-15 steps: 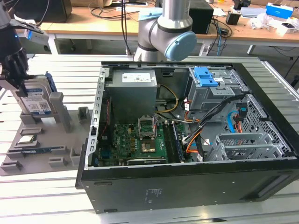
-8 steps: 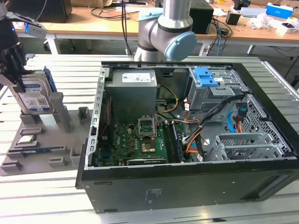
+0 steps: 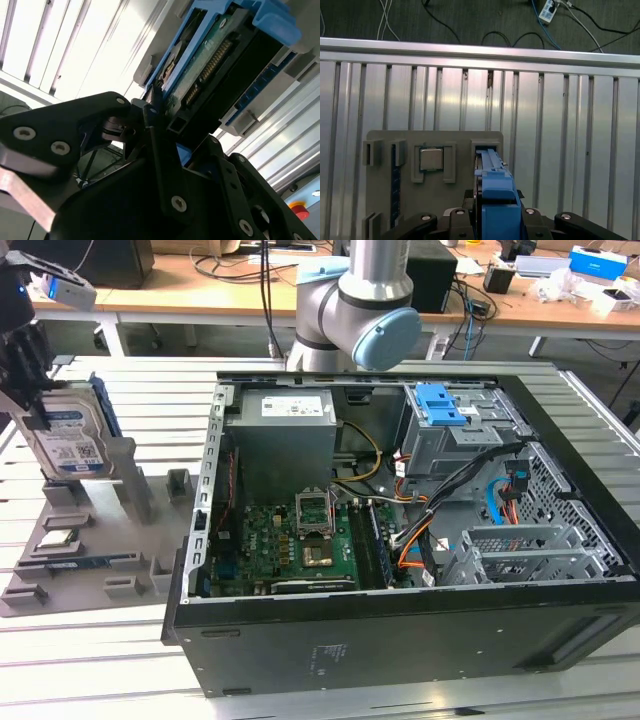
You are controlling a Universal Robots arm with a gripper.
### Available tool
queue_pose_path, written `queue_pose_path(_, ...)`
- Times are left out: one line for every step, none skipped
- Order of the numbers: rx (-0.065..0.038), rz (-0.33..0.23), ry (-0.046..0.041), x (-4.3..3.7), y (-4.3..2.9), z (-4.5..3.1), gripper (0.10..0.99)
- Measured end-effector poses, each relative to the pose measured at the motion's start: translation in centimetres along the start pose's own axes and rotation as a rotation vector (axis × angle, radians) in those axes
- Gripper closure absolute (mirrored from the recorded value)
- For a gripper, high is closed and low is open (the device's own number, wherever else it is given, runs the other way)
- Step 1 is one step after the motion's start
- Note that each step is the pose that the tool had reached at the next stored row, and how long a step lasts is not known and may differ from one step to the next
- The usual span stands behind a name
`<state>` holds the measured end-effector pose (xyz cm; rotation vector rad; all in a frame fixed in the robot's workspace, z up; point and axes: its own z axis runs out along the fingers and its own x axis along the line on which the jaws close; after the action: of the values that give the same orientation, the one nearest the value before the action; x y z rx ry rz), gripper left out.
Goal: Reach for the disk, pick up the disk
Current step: 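Pick up the disk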
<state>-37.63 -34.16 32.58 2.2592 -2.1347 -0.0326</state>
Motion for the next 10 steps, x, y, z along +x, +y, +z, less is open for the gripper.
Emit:
queue_pose_path(0.000,0.000,-0.0001,0.00,0.00,-0.11,0.722)
queue_pose_path(0.000,0.000,-0.0001,-0.01,0.01,-0.35,0.722)
queue_pose_path(0.000,0.000,-0.0001,-0.01,0.02,-0.62,0.722)
queue_pose_path(0.000,0.000,0.0000,-0.01,0.02,-0.78,0.722)
queue_pose_path(0.000,0.000,-0.0001,-0.02,0.02,-0.93,0.722)
queue_pose_path(0.000,0.000,-0.0001,-0.03,0.03,-1.21,0.722)
queue_pose_path(0.000,0.000,-0.0001,-0.04,0.04,-1.42,0.722)
queue_pose_path(0.000,0.000,-0.0001,-0.04,0.04,-1.62,0.722)
queue_pose_path(0.000,0.000,0.0000,-0.05,0.05,-1.89,0.722)
queue_pose_path(0.000,0.000,-0.0001,-0.06,0.06,-2.15,0.722)
